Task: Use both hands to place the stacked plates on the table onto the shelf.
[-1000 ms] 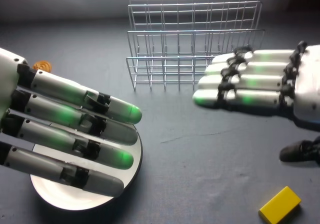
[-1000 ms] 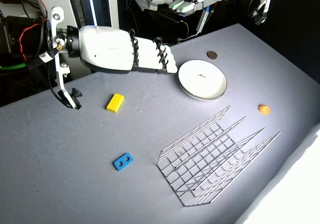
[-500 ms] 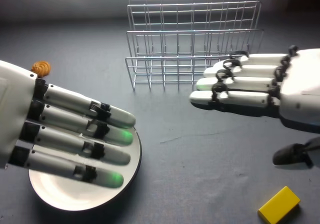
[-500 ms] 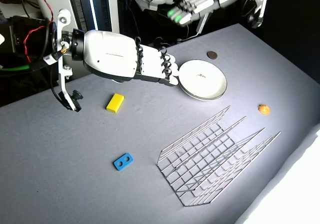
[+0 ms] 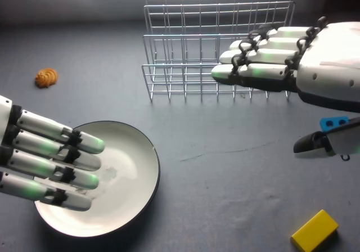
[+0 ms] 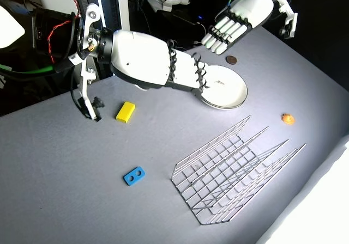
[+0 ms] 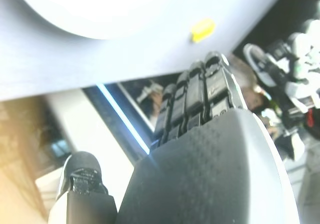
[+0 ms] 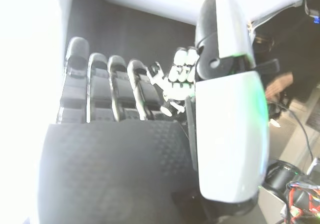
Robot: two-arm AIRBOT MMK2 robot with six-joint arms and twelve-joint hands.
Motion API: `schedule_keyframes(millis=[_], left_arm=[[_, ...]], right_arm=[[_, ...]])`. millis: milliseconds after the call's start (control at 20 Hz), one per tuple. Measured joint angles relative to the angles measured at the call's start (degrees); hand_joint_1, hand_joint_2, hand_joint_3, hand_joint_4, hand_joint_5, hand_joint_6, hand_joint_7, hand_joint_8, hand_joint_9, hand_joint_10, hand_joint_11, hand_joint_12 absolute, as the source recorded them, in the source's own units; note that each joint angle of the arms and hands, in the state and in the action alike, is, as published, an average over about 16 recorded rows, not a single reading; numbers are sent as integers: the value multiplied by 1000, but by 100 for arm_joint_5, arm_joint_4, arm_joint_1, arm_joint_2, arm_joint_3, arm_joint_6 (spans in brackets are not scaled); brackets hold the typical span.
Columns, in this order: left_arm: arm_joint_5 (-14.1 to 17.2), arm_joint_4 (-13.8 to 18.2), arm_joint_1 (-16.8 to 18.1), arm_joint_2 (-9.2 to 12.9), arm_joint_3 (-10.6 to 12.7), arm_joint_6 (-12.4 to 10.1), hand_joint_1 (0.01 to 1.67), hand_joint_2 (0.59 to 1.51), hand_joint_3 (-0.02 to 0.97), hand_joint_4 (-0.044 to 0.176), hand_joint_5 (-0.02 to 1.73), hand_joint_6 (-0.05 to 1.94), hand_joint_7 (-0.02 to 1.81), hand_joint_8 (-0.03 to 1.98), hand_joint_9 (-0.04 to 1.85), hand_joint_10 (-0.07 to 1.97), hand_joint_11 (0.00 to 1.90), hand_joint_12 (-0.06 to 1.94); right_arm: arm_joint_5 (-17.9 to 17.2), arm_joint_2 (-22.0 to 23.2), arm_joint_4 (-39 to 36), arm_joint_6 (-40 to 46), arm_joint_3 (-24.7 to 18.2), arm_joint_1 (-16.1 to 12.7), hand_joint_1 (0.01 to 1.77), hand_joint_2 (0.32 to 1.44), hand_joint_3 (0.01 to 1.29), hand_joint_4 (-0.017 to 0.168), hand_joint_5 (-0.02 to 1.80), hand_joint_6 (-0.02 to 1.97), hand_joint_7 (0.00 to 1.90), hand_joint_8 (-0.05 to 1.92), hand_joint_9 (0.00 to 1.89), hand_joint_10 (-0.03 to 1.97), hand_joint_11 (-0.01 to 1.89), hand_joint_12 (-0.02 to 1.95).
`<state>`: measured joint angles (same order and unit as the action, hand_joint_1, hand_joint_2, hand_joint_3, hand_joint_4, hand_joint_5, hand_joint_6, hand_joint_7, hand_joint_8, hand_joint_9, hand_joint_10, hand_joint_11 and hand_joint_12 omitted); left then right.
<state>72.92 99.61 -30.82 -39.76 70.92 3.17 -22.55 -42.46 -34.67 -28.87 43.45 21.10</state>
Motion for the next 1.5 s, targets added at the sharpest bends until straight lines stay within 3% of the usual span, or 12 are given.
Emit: schedule_keyframes(millis=[250,550,1050,1500], left_arm=[[-191,81,-405,-110,225,153,24,1072,36,-3,19,-6,15,-12,21,5,17,-13],[-684,112,-803,-245,352,264,24,1077,32,-3,18,-5,12,-11,21,5,17,-13],[-1458,24,-1347,-503,671,256,23,1082,26,-3,19,-6,15,-12,18,5,17,-13],[-1731,-121,-1656,-668,900,150,21,1085,26,-4,19,-6,16,-12,16,5,17,-17]], right_arm=[[142,-59,97,-69,-22,-135,1115,963,26,5,55,18,20,13,24,5,18,531],[-11,-108,133,-266,-90,-159,1116,952,26,5,56,18,20,13,31,5,18,599],[-192,-99,150,-601,-229,-158,1123,923,25,3,51,18,20,13,49,5,18,630],[-85,-88,228,-643,-322,-174,1099,923,26,1,60,18,21,13,64,5,16,669]])
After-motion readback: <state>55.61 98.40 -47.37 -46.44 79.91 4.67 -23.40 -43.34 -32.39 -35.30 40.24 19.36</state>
